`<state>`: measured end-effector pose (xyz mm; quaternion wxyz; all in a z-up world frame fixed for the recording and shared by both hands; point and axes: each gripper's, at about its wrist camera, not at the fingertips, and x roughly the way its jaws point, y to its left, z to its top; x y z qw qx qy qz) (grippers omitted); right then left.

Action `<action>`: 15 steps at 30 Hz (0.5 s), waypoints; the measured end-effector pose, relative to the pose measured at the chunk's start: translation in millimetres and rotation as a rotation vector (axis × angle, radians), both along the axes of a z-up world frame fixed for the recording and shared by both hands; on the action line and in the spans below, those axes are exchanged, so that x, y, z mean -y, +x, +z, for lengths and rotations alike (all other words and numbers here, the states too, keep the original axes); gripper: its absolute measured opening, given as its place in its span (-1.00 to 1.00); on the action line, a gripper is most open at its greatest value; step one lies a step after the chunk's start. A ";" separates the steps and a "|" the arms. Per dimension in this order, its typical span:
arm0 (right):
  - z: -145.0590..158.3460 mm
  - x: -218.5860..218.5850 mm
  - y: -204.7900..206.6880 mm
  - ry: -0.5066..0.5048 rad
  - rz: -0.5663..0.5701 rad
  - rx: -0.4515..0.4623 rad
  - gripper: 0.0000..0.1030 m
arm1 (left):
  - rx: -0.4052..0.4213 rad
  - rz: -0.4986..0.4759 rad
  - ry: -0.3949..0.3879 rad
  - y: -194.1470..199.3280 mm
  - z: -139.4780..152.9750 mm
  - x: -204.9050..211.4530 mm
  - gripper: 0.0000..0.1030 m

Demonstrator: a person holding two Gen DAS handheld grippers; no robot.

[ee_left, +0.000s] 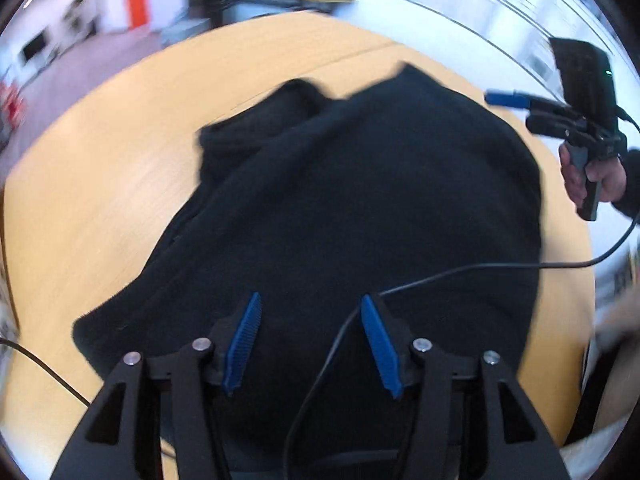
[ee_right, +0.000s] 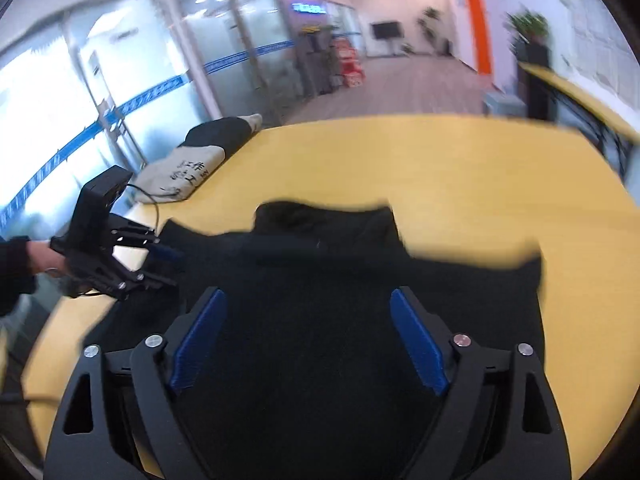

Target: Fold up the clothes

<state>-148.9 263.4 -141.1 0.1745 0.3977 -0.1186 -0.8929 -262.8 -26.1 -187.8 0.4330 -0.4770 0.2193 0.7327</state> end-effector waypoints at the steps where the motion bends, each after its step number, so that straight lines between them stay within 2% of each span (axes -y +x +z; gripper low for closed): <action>1: 0.4 -4.0 23.5 -0.029 -0.034 0.030 0.70 | -0.024 -0.041 -0.008 8.8 5.3 -5.9 0.22; 3: -6.2 -12.5 69.7 -0.089 -0.129 0.106 0.71 | -0.076 -0.126 -0.027 18.9 13.5 -19.4 0.31; 5: -26.4 -22.0 114.7 -0.150 -0.271 0.211 0.72 | -0.109 -0.185 -0.040 18.7 14.4 -38.5 0.31; 7: -48.8 -30.3 139.4 -0.195 -0.390 0.313 0.73 | -0.120 -0.232 -0.027 16.5 12.0 -53.2 0.32; 9: -65.2 -37.5 148.3 -0.250 -0.470 0.365 0.74 | -0.108 -0.283 -0.004 11.5 7.4 -60.1 0.32; 11: -75.0 -40.1 147.4 -0.274 -0.523 0.354 0.74 | -0.094 -0.316 -0.009 19.8 -9.1 -69.6 0.32; 15: -90.4 -54.2 135.9 -0.361 -0.634 0.250 0.74 | -0.069 -0.377 -0.015 35.8 -40.3 -87.2 0.33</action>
